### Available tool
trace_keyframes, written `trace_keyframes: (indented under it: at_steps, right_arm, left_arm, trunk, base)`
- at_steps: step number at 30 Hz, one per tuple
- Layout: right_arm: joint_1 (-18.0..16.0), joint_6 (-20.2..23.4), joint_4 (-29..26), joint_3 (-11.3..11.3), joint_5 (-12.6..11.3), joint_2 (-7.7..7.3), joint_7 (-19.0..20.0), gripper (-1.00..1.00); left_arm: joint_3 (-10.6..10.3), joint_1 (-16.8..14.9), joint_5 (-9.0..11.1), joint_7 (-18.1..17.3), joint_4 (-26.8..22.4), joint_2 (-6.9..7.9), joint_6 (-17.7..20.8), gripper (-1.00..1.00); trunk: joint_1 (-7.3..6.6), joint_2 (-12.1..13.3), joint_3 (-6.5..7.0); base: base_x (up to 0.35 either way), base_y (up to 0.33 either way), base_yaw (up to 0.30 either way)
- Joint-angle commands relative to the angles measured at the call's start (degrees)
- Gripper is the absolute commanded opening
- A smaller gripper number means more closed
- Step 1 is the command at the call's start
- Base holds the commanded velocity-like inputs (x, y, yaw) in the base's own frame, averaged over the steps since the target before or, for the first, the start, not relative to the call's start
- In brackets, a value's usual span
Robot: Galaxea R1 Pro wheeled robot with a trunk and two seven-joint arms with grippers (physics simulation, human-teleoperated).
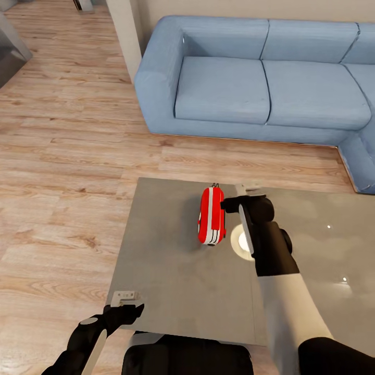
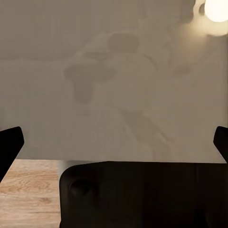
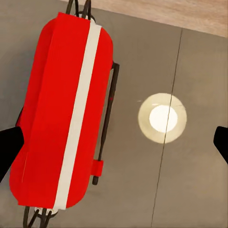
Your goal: Turn on the radio receiver that's on the table in the living room.
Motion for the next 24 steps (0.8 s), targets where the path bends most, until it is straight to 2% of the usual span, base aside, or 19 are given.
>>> trace_keyframes:
  at_steps: [1, 5, 9, 24]
  right_arm:
    - [-0.5, 0.0, 1.1, 0.1, 0.0, 0.0, 0.0, 1.0]
    - [-1.6, 0.0, 6.1, 0.1, 0.0, 0.0, -0.1, 1.0]
    - [-1.8, -0.5, 8.5, 0.1, 0.0, 0.0, -0.1, 1.0]
    - [-3.1, -1.5, 9.4, 0.2, -0.4, 0.0, 0.0, 1.0]
  left_arm:
    - [0.0, 0.0, 0.0, 0.0, 0.0, 0.0, 0.0, 1.0]
    - [0.0, 0.0, 0.0, 0.0, 0.0, 0.01, -0.1, 1.0]
    - [0.0, 0.0, 0.0, 0.0, 0.0, 0.01, -0.1, 1.0]
    - [0.0, 0.0, 0.0, 0.0, 0.0, -0.03, -0.1, 1.0]
  trunk:
    - [0.0, 0.0, 0.0]
    - [0.0, 0.0, 0.0]
    - [0.0, 0.0, 0.0]
    - [0.0, 0.0, 0.0]
  base:
    - [0.0, 0.0, 0.0]
    - [0.0, 0.0, 0.0]
    - [0.0, 0.0, 0.0]
    - [0.0, 0.0, 0.0]
